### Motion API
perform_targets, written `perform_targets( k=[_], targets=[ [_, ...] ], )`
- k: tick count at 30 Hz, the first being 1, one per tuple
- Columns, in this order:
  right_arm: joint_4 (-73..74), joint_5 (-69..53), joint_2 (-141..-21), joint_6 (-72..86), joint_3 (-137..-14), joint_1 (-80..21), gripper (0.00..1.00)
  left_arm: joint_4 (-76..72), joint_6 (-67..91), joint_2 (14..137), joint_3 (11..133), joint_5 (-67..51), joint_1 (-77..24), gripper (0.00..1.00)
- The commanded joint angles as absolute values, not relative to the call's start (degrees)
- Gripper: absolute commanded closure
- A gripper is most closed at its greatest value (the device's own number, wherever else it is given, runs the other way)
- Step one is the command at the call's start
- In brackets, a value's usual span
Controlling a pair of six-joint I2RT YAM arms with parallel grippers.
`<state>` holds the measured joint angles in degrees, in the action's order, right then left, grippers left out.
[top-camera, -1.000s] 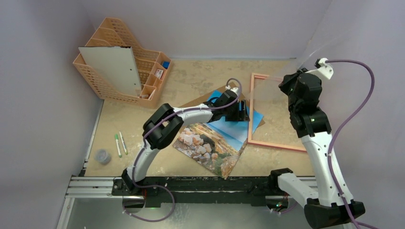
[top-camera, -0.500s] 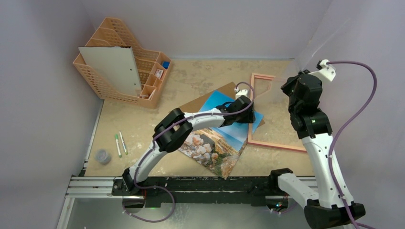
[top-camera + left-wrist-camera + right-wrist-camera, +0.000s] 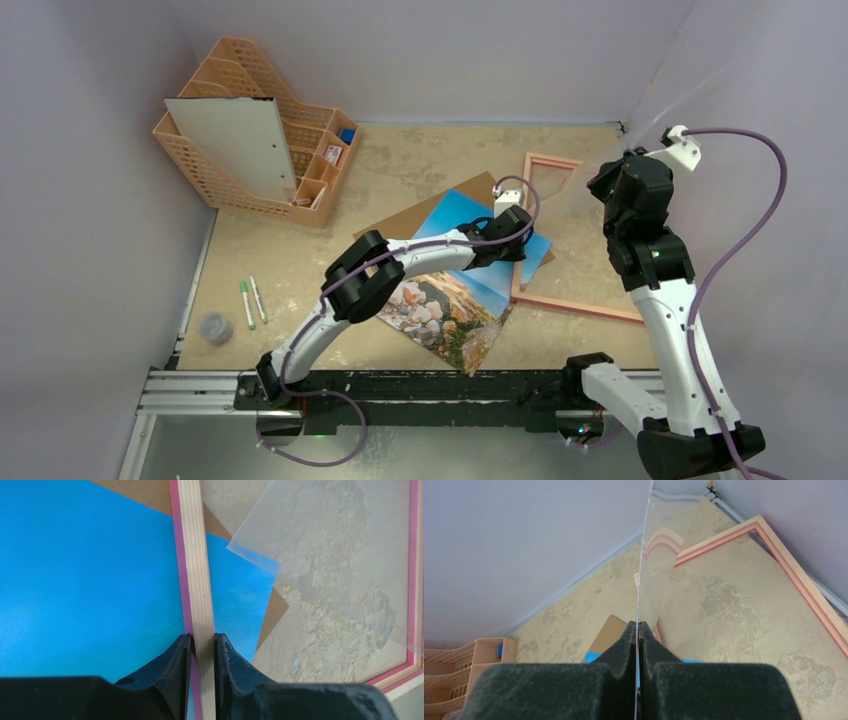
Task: Put the photo into the frame
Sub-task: Move the photo frame to the center of the board.
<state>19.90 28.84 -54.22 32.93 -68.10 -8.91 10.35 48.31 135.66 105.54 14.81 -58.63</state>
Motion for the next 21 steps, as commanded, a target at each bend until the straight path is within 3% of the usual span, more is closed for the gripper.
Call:
perform_targets(
  k=[1, 5, 19, 21],
  targets=[
    [16.6, 27.2, -53.5, 33.4, -68.6, -9.0, 1.0, 15.5, 45.6, 130.6, 104.0, 15.2, -57.4, 0.94],
    [15.5, 23.1, -54.2, 33.2, -68.1, -9.0, 1.0, 14.5, 45.7, 125.6, 99.8, 13.3, -55.4, 1.0],
    [-2.4, -8.2, -62.4, 32.8, -68.1, -9.0, 1.0, 12.1, 46.9, 107.6, 76.3, 10.8, -48.5, 1.0],
    [-5.7, -11.8, -63.9, 33.2, -68.0, -9.1, 1.0, 11.6, 47.0, 105.1, 73.3, 11.0, -47.8, 0.96]
  ],
)
